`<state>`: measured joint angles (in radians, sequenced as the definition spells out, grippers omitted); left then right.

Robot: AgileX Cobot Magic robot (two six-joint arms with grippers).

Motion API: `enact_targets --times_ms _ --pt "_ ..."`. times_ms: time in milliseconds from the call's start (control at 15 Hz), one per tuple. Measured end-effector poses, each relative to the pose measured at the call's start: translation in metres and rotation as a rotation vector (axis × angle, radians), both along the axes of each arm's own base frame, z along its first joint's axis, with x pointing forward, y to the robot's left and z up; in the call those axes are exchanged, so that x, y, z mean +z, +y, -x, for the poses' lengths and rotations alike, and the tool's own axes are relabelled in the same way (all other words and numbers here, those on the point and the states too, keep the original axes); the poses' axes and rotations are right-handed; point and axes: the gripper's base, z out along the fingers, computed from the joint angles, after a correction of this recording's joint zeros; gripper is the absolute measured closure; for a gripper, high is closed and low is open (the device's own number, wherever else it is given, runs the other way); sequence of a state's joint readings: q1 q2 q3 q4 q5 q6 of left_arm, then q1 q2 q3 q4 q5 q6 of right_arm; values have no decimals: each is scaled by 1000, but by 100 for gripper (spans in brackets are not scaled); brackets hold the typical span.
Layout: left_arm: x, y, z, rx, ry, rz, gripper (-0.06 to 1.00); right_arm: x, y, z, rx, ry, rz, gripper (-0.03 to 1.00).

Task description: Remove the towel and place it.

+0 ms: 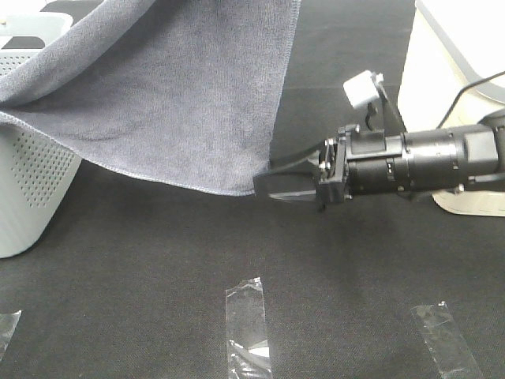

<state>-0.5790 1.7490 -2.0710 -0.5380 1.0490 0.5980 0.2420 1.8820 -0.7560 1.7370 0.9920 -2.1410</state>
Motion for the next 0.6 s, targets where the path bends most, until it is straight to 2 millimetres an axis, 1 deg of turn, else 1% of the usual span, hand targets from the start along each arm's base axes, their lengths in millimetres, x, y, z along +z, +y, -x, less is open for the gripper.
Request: enact_targets --times_ms 133,267,333,400,600 --pt "0 0 0 1 -1 1 94 4 2 -4 2 -20 -9 30" --pt "2 0 -1 11 -15 15 94 6 15 1 45 -39 -11 31" --pt "2 0 -2 16 -20 21 94 4 22 4 65 -52 8 34" --pt "3 0 -2 17 -22 24 94 3 26 6 77 -54 19 37" --pt "3 0 -2 18 -23 24 94 2 26 6 73 -56 32 54"
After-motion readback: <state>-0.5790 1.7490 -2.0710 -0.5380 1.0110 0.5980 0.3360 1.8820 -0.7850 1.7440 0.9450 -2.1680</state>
